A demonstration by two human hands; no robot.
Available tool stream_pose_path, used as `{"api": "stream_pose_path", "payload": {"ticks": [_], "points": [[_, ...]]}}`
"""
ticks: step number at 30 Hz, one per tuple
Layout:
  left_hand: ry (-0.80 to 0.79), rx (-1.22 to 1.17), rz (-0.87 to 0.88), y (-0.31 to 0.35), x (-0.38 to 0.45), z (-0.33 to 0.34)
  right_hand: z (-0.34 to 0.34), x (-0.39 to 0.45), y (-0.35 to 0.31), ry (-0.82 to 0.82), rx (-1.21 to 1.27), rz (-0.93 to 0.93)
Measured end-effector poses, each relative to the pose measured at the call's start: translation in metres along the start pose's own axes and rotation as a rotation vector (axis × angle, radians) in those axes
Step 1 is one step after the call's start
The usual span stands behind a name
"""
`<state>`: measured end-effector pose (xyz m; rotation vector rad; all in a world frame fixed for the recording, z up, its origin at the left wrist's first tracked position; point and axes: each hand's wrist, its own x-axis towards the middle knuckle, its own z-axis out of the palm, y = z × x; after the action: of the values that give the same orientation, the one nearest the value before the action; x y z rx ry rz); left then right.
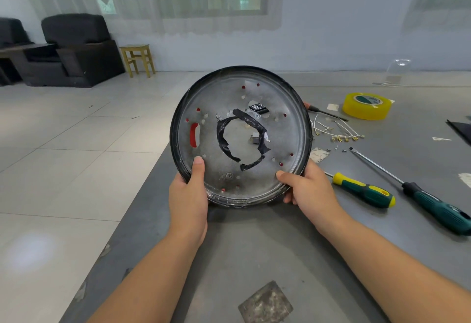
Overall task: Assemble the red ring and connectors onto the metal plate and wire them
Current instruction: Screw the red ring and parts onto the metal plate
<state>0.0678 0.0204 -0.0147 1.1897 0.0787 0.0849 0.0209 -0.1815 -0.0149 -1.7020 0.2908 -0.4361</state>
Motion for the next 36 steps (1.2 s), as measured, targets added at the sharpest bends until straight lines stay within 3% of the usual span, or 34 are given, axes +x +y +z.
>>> {"api": "stream_pose_path", "payload": {"ticks": [24, 29, 32, 36], "points": [[0.018, -0.145, -0.124, 0.001, 0.009, -0.004, -0.001, -0.005, 0.002, -0.064, -0.096, -0.070], [-0.019, -0.178, -0.123, 0.002, 0.007, -0.008, -0.002, -0.002, -0.001, -0.113, 0.028, -0.051], [-0.055, -0.194, -0.136, 0.003, 0.006, -0.009, 0.000, 0.005, 0.004, -0.137, 0.251, 0.037], [-0.160, -0.184, -0.171, 0.004, 0.004, -0.009, 0.003, 0.006, 0.007, -0.080, 0.289, 0.035]]}}
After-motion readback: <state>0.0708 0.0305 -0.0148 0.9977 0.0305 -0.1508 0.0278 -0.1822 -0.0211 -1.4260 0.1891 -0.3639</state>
